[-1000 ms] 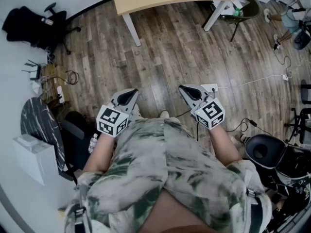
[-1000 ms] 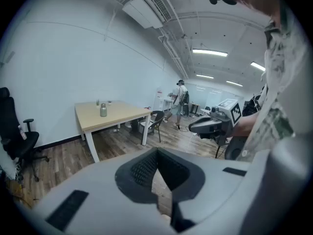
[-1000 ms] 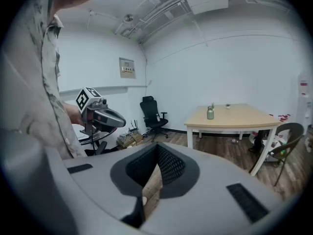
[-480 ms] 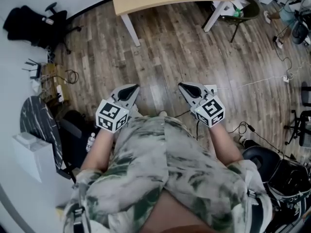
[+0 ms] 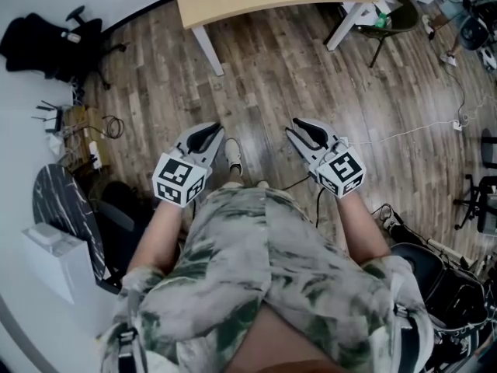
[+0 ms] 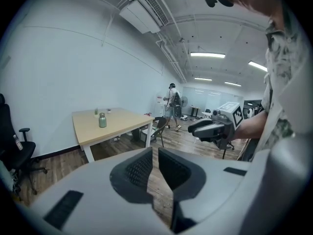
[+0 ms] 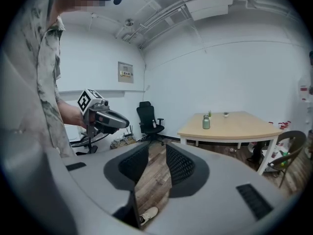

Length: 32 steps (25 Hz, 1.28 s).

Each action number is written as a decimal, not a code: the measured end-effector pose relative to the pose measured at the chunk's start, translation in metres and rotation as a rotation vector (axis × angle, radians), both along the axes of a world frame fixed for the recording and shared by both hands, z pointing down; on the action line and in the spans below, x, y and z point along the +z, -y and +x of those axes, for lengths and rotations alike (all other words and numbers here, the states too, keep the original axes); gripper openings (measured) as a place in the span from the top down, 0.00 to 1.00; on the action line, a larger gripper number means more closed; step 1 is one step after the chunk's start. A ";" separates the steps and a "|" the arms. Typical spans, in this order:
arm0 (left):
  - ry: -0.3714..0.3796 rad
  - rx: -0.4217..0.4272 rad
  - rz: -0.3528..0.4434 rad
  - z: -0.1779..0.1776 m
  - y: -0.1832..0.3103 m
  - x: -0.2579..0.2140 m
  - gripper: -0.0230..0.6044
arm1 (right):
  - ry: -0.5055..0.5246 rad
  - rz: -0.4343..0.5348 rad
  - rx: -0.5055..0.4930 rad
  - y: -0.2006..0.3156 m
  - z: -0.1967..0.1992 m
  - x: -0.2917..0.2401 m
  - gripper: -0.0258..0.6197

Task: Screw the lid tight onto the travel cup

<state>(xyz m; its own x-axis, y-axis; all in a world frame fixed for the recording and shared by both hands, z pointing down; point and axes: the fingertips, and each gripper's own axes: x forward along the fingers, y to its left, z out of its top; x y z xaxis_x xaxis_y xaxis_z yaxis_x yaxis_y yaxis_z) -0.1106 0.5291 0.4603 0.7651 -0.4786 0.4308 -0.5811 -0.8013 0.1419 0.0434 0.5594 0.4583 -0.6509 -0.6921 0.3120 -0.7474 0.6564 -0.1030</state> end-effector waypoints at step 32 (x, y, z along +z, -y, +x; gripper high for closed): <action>-0.050 0.007 -0.009 -0.067 0.267 0.029 0.62 | -0.063 -0.051 0.126 0.254 -0.059 0.002 0.55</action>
<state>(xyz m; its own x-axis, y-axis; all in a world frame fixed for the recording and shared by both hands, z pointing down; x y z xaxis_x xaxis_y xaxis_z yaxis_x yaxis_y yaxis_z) -0.1773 0.2623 0.4891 0.7889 -0.4694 0.3965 -0.5677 -0.8037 0.1781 -0.0160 0.3057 0.4599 -0.5377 -0.7494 0.3865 -0.8297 0.5518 -0.0844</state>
